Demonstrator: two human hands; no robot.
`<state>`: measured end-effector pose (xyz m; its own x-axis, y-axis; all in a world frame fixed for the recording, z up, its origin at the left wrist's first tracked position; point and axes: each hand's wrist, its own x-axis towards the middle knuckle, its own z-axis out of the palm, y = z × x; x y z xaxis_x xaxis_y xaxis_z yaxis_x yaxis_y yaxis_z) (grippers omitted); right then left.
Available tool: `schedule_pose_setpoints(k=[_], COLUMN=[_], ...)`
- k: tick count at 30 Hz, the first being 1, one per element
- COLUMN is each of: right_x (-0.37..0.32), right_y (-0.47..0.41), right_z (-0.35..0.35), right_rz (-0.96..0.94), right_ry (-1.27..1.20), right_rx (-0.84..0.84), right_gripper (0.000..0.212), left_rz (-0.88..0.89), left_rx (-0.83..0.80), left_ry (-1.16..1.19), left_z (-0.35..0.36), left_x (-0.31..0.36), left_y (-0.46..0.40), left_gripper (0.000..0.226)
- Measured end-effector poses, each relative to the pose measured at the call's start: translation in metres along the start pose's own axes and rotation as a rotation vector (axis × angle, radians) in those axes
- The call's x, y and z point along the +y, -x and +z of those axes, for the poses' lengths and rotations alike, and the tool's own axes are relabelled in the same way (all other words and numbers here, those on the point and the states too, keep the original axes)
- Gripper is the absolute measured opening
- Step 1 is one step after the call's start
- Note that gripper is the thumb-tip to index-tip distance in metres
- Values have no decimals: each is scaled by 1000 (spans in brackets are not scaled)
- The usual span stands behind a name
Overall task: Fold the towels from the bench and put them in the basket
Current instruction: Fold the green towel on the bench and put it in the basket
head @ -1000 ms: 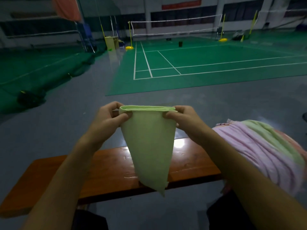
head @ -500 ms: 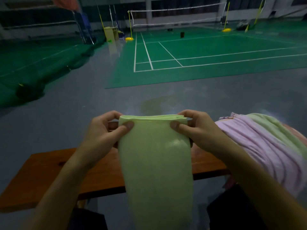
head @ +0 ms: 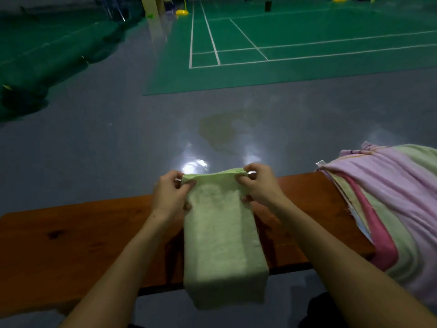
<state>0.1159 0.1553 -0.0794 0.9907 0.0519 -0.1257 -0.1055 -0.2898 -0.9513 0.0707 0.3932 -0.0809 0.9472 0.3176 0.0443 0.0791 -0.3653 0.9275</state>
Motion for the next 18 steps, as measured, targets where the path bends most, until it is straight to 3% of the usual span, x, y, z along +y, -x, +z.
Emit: schedule_pose_setpoints(k=[3, 7, 11, 15, 18], right_x=[13, 27, -2, -1, 20], right_y=[-24, -45, -8, 54, 110], right_z=[14, 11, -7, -12, 5], right_rz=[-2, -49, -96, -235, -304], right_ry=[6, 107, 191, 356, 501], right_rx=[62, 49, 61, -57, -217], right_gripper=[4, 7, 46, 37, 41], left_rz=[-58, -33, 132, 295, 343], left_rx=[58, 11, 56, -101, -238], left_ry=[52, 32, -188, -357, -574], left_z=[10, 12, -9, -24, -8], left_x=[-11, -19, -5, 2, -17], left_y=[-26, -40, -18, 49, 104], left_gripper=[15, 14, 30, 17, 40])
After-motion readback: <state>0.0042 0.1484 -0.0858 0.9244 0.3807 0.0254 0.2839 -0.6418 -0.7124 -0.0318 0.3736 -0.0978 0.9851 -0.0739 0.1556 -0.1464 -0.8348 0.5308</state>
